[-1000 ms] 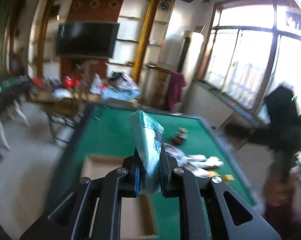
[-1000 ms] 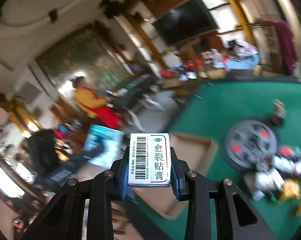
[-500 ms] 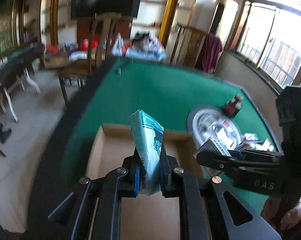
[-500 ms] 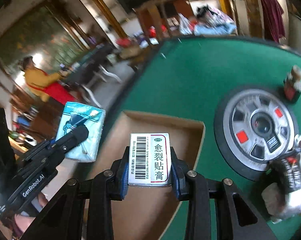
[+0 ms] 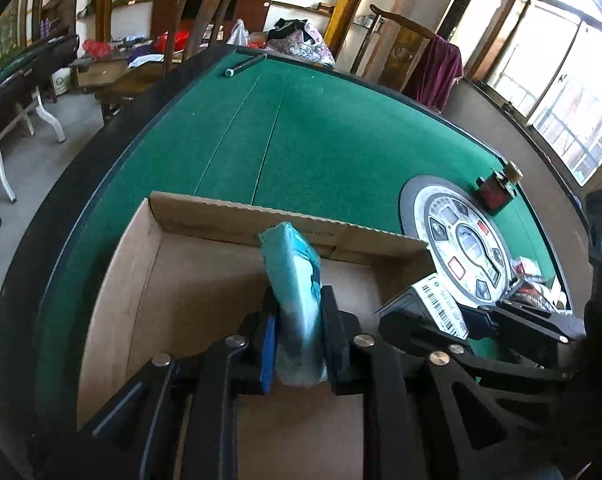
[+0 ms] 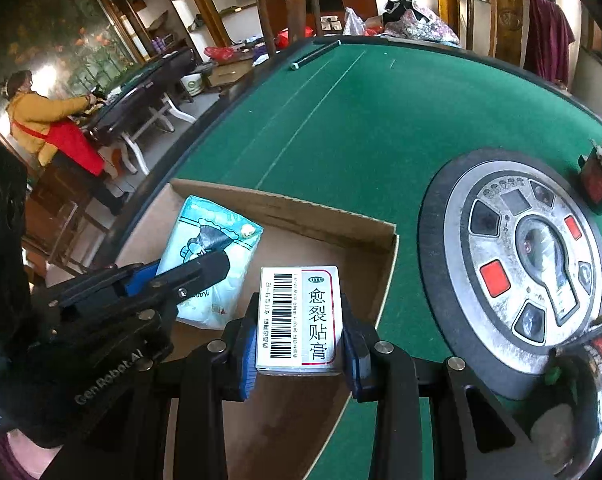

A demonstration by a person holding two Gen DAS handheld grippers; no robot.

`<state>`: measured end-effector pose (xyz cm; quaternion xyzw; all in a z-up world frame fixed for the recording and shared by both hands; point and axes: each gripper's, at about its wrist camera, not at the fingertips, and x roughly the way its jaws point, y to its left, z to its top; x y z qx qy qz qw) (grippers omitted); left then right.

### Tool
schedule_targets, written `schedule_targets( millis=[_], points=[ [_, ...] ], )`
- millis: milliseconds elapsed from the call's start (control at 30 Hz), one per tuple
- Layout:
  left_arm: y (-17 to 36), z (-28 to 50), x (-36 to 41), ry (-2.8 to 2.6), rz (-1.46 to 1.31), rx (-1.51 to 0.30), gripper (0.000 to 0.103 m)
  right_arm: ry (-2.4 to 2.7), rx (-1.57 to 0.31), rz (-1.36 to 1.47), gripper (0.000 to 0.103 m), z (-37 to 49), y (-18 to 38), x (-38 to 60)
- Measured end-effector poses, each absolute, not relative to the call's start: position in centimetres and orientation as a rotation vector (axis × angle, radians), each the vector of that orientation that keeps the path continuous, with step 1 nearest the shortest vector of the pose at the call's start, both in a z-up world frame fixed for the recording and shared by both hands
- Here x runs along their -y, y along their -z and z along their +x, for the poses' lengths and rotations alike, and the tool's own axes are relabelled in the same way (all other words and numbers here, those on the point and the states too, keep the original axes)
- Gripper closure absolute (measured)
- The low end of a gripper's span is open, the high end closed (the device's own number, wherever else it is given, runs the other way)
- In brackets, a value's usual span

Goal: Organize objects
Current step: 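Carry both items to the cardboard box and open both grippers to drop them, then grasp the black snack bag with the left gripper while the right grasps the white pill bottle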

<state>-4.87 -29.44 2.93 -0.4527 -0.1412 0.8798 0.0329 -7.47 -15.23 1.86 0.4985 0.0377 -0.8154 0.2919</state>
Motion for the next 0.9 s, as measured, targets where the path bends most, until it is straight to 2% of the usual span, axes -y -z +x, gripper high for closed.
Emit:
schedule_targets(
  millis=[233, 300, 500, 567, 633, 700, 800, 900],
  points=[
    [-2.8, -4.9, 30.6, -2.735, -1.405, 0.55, 0.052, 2.258, -0.153, 1.273, 0.063, -7.8, -2.3, 14.8],
    [-3.2, -4.5, 31.1, -2.752, -1.397, 0.563, 0.049, 2.237, -0.118, 1.277, 0.051, -8.0, -2.5, 14.6],
    [-6.2, -1.6, 31.1, -2.848, -1.299, 0.6, 0.039, 2.272, -0.083, 1.213, 0.036, -6.8, -4.7, 13.3],
    [-7.3, -0.1, 30.2, -2.856, -1.245, 0.621, 0.033, 2.302, -0.073, 1.176, 0.028, -6.1, -6.0, 12.1],
    [-7.9, 1.8, 28.9, -2.846, -1.159, 0.645, 0.022, 2.331, -0.059, 1.151, 0.023, -5.6, -7.3, 11.1],
    [-7.6, 3.1, 27.2, -2.84, -1.116, 0.639, 0.019, 2.36, -0.033, 1.124, 0.017, -4.9, -8.6, 9.0],
    [-5.9, 3.5, 25.2, -2.786, -1.181, 0.613, 0.019, 2.402, 0.003, 1.113, 0.015, -4.0, -9.9, 5.5],
    [-4.6, 3.9, 24.6, -2.722, -1.249, 0.666, 0.019, 2.447, 0.029, 1.131, 0.014, -3.5, -10.0, 1.7]
  ],
)
